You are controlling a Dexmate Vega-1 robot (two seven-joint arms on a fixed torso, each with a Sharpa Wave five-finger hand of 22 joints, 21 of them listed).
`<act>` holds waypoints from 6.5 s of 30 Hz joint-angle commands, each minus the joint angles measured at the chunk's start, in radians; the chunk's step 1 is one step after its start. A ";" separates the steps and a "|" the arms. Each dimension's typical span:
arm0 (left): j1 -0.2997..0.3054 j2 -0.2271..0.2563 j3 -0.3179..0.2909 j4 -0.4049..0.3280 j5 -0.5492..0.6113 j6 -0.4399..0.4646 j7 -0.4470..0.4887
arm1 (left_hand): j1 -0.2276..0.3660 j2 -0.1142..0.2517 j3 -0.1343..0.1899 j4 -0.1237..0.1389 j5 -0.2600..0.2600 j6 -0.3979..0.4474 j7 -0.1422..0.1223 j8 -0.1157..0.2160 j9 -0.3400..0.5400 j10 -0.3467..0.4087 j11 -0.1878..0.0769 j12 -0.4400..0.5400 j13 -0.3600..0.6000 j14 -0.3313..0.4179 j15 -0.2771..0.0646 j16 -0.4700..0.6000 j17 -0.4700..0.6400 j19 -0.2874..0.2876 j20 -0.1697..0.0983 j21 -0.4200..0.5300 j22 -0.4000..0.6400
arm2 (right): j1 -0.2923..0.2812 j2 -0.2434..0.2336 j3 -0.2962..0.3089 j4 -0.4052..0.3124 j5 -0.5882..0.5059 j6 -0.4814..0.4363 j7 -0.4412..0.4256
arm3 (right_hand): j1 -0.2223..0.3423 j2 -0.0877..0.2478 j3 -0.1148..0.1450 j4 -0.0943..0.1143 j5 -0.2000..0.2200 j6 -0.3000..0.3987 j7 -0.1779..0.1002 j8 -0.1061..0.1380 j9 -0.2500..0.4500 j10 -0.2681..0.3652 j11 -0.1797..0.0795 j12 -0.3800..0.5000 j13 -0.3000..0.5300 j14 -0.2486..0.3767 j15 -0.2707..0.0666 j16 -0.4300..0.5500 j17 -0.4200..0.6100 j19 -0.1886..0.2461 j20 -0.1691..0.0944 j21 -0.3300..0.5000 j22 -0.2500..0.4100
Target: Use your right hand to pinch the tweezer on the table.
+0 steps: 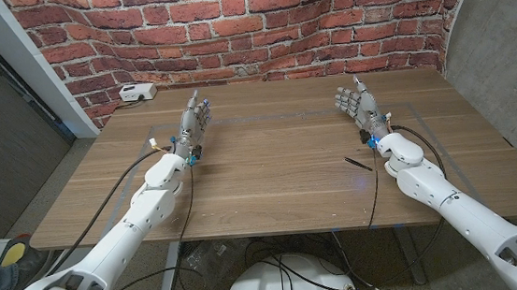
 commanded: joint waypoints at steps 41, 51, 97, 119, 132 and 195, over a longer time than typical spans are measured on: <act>0.089 0.085 -0.019 -0.151 0.040 0.010 0.042 | 0.050 0.037 0.018 -0.013 -0.002 0.057 0.018 0.013 0.002 0.056 0.003 0.012 0.004 0.039 0.004 0.011 0.005 0.020 0.008 0.012 0.004 | -0.280 -0.123 0.093 -0.333 -0.152 0.046 -0.215 | 0.087 0.029 0.035 -0.046 -0.004 0.029 -0.025 0.010 0.007 0.013 -0.037 0.003 0.004 0.013 0.001 -0.001 0.001 0.004 0.010 -0.004 0.004; 0.101 0.079 -0.016 -0.163 0.051 -0.004 0.053 | 0.060 0.041 0.019 -0.018 -0.005 0.079 0.019 0.017 0.003 0.074 0.000 0.015 0.004 0.053 0.002 0.012 0.005 0.025 0.013 0.012 0.004 | -0.359 -0.158 0.132 -0.406 -0.182 0.055 -0.239 | 0.127 0.042 0.051 -0.071 -0.010 0.072 -0.031 0.025 0.009 0.027 -0.038 0.007 0.005 0.019 -0.002 -0.002 0.001 0.012 0.010 -0.004 0.005; 0.135 0.068 0.001 -0.219 0.077 0.025 0.115 | 0.121 0.094 0.046 -0.039 -0.028 0.130 0.018 0.014 0.003 0.119 -0.004 0.013 0.005 0.099 0.005 0.008 0.005 0.057 0.022 0.014 0.003 | -0.622 -0.167 0.273 -0.556 -0.489 0.053 -0.403 | 0.267 0.059 0.096 -0.143 -0.011 0.061 -0.093 0.004 0.008 0.005 -0.108 -0.005 0.003 0.062 -0.023 -0.001 0.000 0.075 0.023 0.005 0.006; 0.122 0.065 0.011 -0.215 0.085 0.026 0.104 | 0.133 0.102 0.049 -0.045 -0.035 0.133 0.018 0.008 0.004 0.122 -0.002 0.008 0.005 0.103 0.004 0.005 0.005 0.059 0.025 0.011 0.003 | -0.706 -0.157 0.305 -0.656 -0.786 -0.103 -0.529 | 0.382 0.045 0.126 -0.157 -0.014 0.132 -0.126 0.024 0.007 0.060 -0.138 0.013 0.004 0.099 -0.047 0.002 -0.001 0.105 0.010 0.007 0.006; 0.125 0.066 0.011 -0.210 0.086 0.017 0.097 | 0.138 0.103 0.049 -0.047 -0.038 0.137 0.018 0.006 0.004 0.126 -0.003 0.007 0.005 0.106 0.003 0.005 0.005 0.057 0.028 0.009 0.003 | -0.733 -0.198 0.300 -0.738 -0.940 -0.261 -0.540 | 0.424 0.034 0.133 -0.155 -0.015 0.177 -0.139 0.035 0.008 0.080 -0.147 0.017 0.004 0.110 -0.056 0.000 -0.002 0.114 0.006 0.006 0.006; 0.089 0.079 0.027 -0.188 0.091 0.042 0.059 | 0.148 0.110 0.045 -0.051 -0.045 0.145 0.022 -0.004 0.005 0.128 0.001 -0.003 0.006 0.107 0.006 0.001 0.006 0.045 0.036 0.001 0.004 | -0.517 -0.444 -0.050 -1.017 -1.287 -1.186 -0.168 | 0.527 0.016 0.146 -0.144 -0.015 0.267 -0.158 0.041 0.011 0.081 -0.172 0.007 0.004 0.097 -0.070 -0.012 -0.002 0.115 -0.005 -0.001 0.010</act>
